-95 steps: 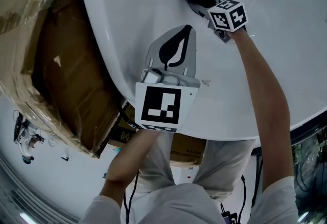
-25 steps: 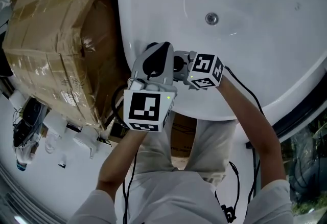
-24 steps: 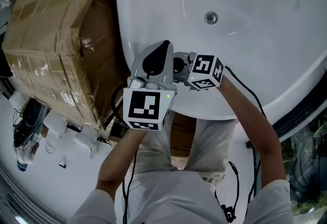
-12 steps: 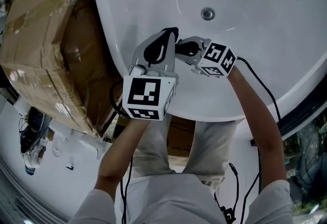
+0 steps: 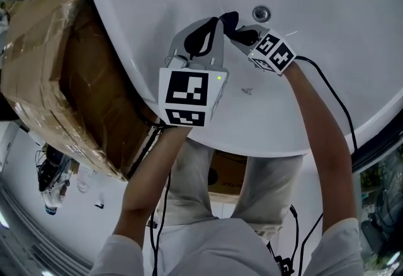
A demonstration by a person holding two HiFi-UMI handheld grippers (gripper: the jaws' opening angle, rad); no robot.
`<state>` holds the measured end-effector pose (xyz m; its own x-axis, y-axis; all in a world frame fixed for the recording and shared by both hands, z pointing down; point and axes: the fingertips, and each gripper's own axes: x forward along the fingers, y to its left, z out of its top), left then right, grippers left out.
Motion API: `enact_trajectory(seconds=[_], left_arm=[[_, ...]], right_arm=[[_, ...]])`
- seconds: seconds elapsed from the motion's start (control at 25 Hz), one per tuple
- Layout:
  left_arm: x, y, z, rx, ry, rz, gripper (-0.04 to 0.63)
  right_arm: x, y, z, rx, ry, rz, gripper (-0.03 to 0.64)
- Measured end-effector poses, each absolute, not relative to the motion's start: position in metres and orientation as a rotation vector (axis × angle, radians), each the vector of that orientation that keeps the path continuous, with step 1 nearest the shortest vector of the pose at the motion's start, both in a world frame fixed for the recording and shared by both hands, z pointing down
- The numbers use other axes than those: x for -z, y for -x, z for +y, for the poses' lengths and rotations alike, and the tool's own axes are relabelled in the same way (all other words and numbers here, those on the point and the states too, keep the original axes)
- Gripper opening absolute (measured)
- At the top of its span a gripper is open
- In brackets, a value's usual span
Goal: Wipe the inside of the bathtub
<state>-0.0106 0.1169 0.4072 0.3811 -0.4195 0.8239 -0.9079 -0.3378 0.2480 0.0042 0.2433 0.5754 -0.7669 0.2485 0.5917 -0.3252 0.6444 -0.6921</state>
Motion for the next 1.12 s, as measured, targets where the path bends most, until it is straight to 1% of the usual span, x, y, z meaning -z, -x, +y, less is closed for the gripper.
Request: enact_trajectory(seconds=[0.2, 0.32, 0.56, 0.68, 0.8, 1.12], left_arm=[[-0.429, 0.006, 0.119, -0.924, -1.975, -1.08, 0.0], [-0.438, 0.0, 0.119, -0.909, -1.99, -1.008, 0.0], [-0.447, -0.017, 0.119, -0.94, -2.08, -0.837, 0.0], [-0.45, -0.025, 0.122, -0.979, -2.139, -0.727, 0.0], [-0.454, -0.027, 0.123, -0.944, -2.111, -0.658, 0.0], [-0.455, -0.024, 0.12, -0.955, -2.106, -0.667, 0.0]], right_arm=[[-0.617, -0.008, 0.238, -1.079, -0.127, -2.133, 0.054], [-0.639, -0.01, 0.232, -1.042, -0.148, -2.097, 0.054], [-0.665, -0.012, 0.244, -1.012, -0.096, -2.022, 0.054], [-0.665, -0.004, 0.252, -1.015, -0.067, -2.016, 0.054], [-0.665, 0.002, 0.26, -1.046, -0.049, -2.005, 0.054], [-0.632, 0.012, 0.279, -1.122, 0.096, -2.039, 0.054]])
